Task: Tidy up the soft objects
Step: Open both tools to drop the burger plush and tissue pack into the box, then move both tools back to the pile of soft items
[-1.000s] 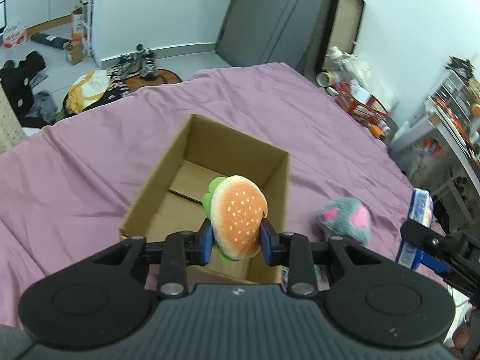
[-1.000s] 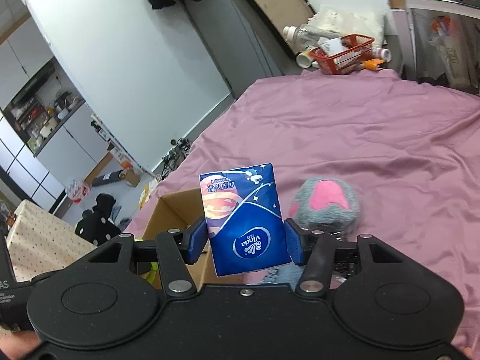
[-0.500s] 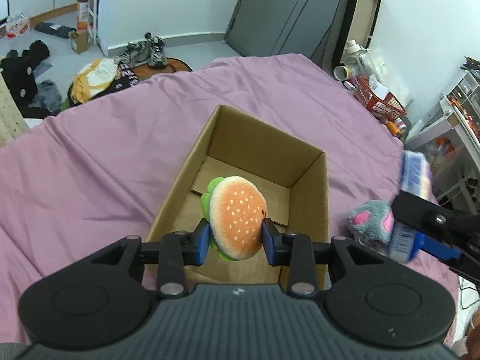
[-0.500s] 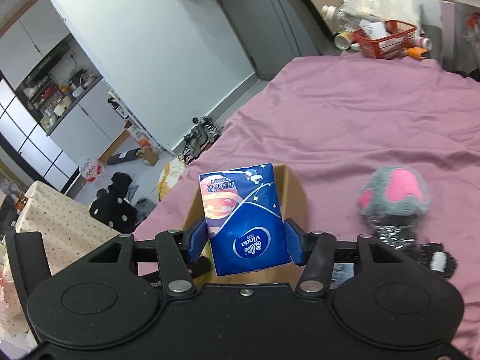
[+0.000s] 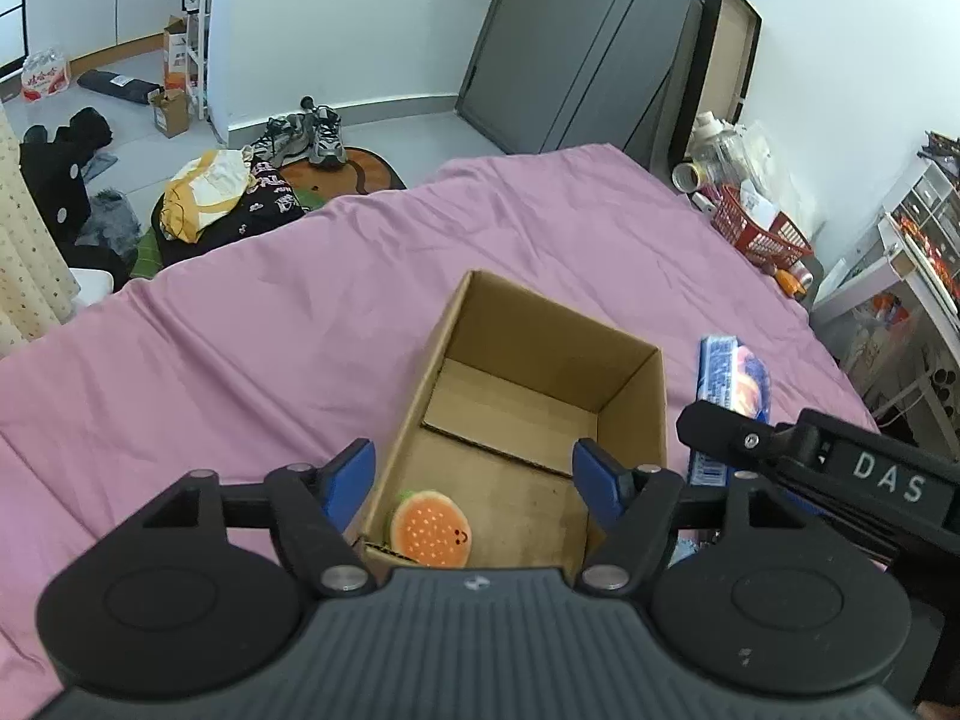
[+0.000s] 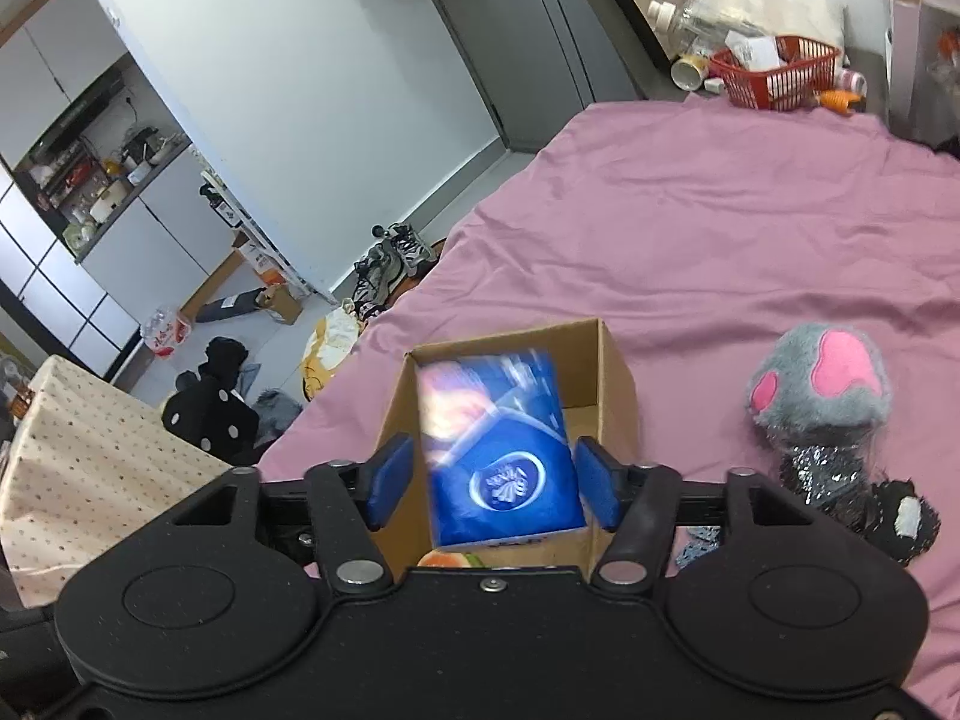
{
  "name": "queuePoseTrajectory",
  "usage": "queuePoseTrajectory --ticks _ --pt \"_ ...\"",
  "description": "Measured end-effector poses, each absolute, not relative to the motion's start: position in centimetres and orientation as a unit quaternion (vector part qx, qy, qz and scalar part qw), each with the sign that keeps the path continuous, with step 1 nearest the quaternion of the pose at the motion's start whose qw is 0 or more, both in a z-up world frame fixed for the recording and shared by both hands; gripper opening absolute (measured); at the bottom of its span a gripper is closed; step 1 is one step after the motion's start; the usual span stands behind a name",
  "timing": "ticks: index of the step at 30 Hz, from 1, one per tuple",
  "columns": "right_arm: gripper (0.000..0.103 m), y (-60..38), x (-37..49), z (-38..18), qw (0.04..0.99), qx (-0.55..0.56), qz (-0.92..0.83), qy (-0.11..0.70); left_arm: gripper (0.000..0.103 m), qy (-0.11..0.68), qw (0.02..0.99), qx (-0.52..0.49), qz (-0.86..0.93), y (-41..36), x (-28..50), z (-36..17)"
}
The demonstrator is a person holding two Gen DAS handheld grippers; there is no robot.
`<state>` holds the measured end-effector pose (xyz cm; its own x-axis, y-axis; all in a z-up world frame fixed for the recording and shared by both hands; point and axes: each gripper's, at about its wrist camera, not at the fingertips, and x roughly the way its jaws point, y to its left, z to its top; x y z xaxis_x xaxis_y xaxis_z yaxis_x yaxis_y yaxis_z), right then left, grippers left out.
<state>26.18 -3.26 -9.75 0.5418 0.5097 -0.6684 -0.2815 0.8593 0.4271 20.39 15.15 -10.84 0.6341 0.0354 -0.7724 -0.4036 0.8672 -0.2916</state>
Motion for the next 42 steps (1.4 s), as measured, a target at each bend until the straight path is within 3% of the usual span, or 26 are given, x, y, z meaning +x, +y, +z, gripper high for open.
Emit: queuePoseTrajectory --ticks 2,5,13,20,42 --pt "0.083 -3.8 25.8 -9.4 0.871 0.141 0.222 0.416 0.073 0.405 0.876 -0.229 0.125 15.3 20.3 -10.6" --pt "0.087 -4.8 25.3 -8.6 0.875 0.14 0.218 0.409 0.082 0.407 0.875 -0.227 0.131 15.2 20.1 -10.2" --pt "0.103 -8.8 23.8 -6.6 0.89 0.137 0.208 0.381 0.087 0.407 0.879 -0.215 0.126 13.4 19.6 -8.7" --pt "0.103 -12.0 23.0 -5.5 0.898 0.132 0.207 0.367 0.102 0.391 0.891 -0.2 0.115 11.0 19.0 -7.2" --pt "0.103 -20.2 21.9 -5.5 0.896 0.127 0.204 0.375 0.103 0.377 0.909 -0.159 0.084 3.1 17.7 -3.9"
